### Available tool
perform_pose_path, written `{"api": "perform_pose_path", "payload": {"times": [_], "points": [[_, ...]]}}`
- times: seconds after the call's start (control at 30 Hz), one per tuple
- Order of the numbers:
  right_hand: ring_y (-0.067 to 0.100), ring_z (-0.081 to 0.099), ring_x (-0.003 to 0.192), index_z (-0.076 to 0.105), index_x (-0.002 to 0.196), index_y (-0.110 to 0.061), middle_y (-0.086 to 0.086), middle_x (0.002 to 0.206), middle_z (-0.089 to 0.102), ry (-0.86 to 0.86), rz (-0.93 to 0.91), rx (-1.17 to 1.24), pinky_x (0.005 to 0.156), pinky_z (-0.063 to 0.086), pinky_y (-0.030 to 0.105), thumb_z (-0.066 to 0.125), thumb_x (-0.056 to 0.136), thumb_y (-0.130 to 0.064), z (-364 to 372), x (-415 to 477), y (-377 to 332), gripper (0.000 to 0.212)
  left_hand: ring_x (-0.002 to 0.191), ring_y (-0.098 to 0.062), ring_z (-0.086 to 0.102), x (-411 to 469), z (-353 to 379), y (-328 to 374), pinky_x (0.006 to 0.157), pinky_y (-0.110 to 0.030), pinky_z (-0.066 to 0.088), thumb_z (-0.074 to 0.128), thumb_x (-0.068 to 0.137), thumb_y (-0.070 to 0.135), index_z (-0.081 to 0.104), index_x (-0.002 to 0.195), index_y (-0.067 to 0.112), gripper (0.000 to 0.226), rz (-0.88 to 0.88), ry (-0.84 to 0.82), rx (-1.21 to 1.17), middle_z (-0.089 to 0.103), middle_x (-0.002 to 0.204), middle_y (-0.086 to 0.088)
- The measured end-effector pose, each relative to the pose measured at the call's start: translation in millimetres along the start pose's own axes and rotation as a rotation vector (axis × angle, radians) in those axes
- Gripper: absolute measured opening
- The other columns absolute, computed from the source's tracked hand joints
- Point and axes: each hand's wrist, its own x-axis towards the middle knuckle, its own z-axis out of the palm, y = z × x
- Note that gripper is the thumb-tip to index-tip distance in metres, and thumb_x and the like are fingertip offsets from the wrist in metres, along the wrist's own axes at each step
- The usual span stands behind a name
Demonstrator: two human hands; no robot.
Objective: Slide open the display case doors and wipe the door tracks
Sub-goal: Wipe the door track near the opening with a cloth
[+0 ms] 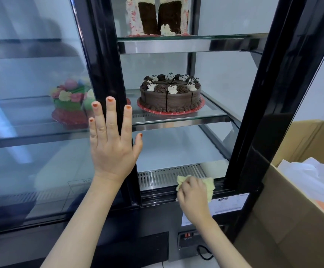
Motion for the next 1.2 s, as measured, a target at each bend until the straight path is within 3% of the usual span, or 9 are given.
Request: {"api": "perform_pose_path", "payload": {"times": [0.17,0.27,0.33,0.4,0.63,0.73,0.87,1.07,1.2], "points": [[0.025,0.048,0.074,0.060,0.067,-0.008,0.007,0.080,0.056,-0.092,-0.137,0.078,0.070,0.034,0.032,0.047,0.075,-0.020,11.1,-10.7,-53.1,0.019,0.139,-0.040,0.004,-0.7,0.4,-0.6,0.116,-0.042,0.004,0.050,0.091,0.029,0.029,0.143,0.007,0.061,0.000,0.007,-0.003,0.023,0.144,-0.024],[0.026,0.057,0.099,0.069,0.084,-0.010,0.006,0.104,0.064,-0.145,-0.316,0.058,0.093,0.041,0.036,0.047,0.078,-0.018,17.0,-15.3,-70.1,0.024,0.140,-0.039,0.003,-1.4,-0.3,-1.4,0.116,-0.042,0.004,0.050,0.091,0.029,0.028,0.144,0.007,0.062,0.005,-0.005,-0.009,0.022,0.144,-0.024],[0.026,0.055,0.118,0.072,0.098,-0.016,0.003,0.120,0.064,-0.186,-0.359,-0.066,0.105,0.034,0.046,0.043,0.082,-0.025,17.0,-14.3,-69.5,0.034,0.141,-0.038,0.003,-1.8,-0.4,-2.3,0.116,-0.042,0.004,0.050,0.090,0.028,0.026,0.145,0.007,0.063,0.012,-0.009,-0.009,0.022,0.144,-0.024],[0.028,0.049,0.127,0.070,0.103,-0.022,0.002,0.130,0.059,-0.207,-0.350,-0.136,0.106,0.026,0.056,0.044,0.082,-0.030,13.1,-12.4,-61.6,0.034,0.143,-0.033,-0.003,-1.8,-0.4,-3.4,0.116,-0.042,0.004,0.050,0.090,0.028,0.024,0.146,0.008,0.065,0.016,-0.006,-0.009,0.021,0.145,-0.023],[0.036,0.044,0.130,0.071,0.095,-0.027,0.008,0.136,0.054,-0.181,-0.221,-0.185,0.097,0.032,0.070,0.046,0.082,-0.035,-9.5,-12.1,-1.9,0.030,0.143,-0.030,-0.005,-2.6,-0.1,-6.4,0.117,-0.042,0.004,0.050,0.090,0.029,0.024,0.145,0.008,0.064,0.016,-0.007,-0.010,0.021,0.145,-0.023],[0.034,0.042,0.129,0.072,0.093,-0.025,0.009,0.131,0.058,-0.154,-0.159,-0.172,0.096,0.035,0.067,0.045,0.081,-0.033,-15.4,-10.9,14.0,0.031,0.143,-0.030,-0.005,-3.2,0.5,-7.0,0.117,-0.042,0.003,0.052,0.089,0.028,0.024,0.146,0.008,0.066,0.017,0.001,-0.007,0.022,0.145,-0.023],[0.033,0.040,0.128,0.072,0.079,-0.022,0.006,0.124,0.063,-0.099,0.023,-0.080,0.107,0.017,0.059,0.046,0.075,-0.030,-5.8,-13.9,-11.8,0.027,0.143,-0.031,-0.005,-3.7,1.4,-4.6,0.116,-0.042,0.003,0.051,0.090,0.029,0.024,0.145,0.008,0.065,0.009,0.005,-0.007,0.021,0.145,-0.024],[0.028,0.056,0.118,0.072,0.087,-0.021,0.002,0.120,0.065,-0.212,-0.050,-0.043,0.099,0.025,0.049,0.045,0.068,-0.031,16.4,-22.9,-83.3,0.035,0.142,-0.031,-0.006,-4.5,0.8,-5.5,0.116,-0.042,0.002,0.050,0.091,0.028,0.022,0.146,0.009,0.065,0.009,0.006,-0.021,0.020,0.146,-0.025],[0.026,0.050,0.105,0.066,0.079,-0.017,0.011,0.111,0.060,-0.172,-0.181,-0.010,0.090,0.033,0.038,0.050,0.071,-0.028,12.7,-21.1,-66.3,0.021,0.142,-0.031,-0.006,-4.2,0.0,-5.9,0.116,-0.043,0.003,0.049,0.092,0.028,0.021,0.146,0.009,0.064,0.016,0.005,-0.023,0.020,0.146,-0.025]]}}
